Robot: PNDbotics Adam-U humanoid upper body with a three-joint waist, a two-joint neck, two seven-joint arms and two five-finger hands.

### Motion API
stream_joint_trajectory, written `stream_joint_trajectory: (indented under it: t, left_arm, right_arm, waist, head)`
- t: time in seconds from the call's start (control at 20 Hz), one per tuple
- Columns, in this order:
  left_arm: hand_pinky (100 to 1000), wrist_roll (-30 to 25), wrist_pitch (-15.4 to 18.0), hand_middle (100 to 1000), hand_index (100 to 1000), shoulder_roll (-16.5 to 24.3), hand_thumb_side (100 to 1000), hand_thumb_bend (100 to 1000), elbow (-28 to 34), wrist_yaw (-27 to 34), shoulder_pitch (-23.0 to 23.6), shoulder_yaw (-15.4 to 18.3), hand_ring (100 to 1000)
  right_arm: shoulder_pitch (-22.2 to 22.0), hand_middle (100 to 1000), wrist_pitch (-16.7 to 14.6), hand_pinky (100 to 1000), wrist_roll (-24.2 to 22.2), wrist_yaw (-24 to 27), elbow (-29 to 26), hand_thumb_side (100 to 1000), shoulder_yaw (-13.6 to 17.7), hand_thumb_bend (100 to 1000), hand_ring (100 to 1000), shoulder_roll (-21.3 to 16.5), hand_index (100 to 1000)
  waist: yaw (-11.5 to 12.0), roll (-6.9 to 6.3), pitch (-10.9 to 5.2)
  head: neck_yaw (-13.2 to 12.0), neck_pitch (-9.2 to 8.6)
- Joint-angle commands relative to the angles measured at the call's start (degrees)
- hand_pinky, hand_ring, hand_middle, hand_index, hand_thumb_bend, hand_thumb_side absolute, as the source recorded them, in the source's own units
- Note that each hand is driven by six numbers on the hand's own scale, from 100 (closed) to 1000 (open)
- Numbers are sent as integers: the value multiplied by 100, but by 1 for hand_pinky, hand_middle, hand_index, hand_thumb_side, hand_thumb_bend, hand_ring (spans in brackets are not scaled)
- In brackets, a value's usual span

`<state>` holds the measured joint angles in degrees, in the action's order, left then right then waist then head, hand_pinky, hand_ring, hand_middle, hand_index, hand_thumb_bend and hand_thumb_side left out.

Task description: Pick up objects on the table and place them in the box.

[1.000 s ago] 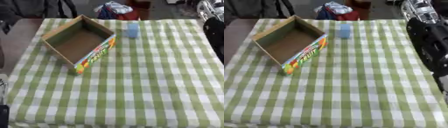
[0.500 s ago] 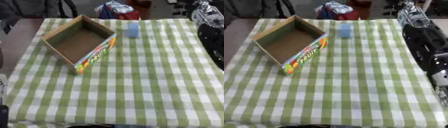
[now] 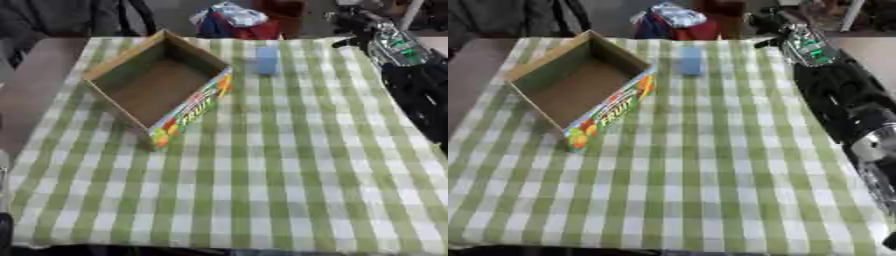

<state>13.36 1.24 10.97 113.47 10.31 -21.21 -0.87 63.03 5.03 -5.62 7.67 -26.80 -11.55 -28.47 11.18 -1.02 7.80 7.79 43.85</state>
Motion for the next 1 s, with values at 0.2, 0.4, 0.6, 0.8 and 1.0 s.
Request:
stream_joint_trajectory:
  t: [0.2, 0.4, 0.6, 0.8, 1.0]
  left_arm:
    - [656, -36, 13, 614, 831, 15, 711, 147, 112, 21, -95, -26, 632]
    - [656, -43, 15, 614, 831, 5, 711, 149, 112, 30, -107, -30, 632]
    - [656, -51, 11, 614, 832, 0, 711, 149, 112, 35, -118, -36, 632]
    - [657, -55, 9, 613, 832, -2, 710, 150, 112, 40, -124, -38, 632]
    - [657, -50, 9, 613, 832, -16, 710, 151, 112, 48, -129, -31, 632]
  right_arm:
    - [187, 979, -546, 716, -557, -579, 142, 375, -42, 100, 898, -91, 1000]
    - [217, 985, -780, 730, -916, -939, 97, 364, -95, 100, 907, -98, 1000]
    - [239, 989, -866, 740, -1229, -1289, -61, 374, -104, 100, 912, -106, 1000]
    - [257, 995, -915, 749, -1341, -1711, -199, 417, -86, 100, 919, -92, 1000]
    - [289, 998, -1176, 754, -1388, -3887, -358, 426, 592, 100, 922, 132, 1000]
  waist:
    - [77, -27, -58]
    - [133, -36, -46]
    - [186, -41, -28]
    - [249, -55, -5]
    - [296, -92, 15]
  head:
    - [77, 27]
    - [105, 27]
    - [140, 27]
    - [169, 27]
    - [187, 27]
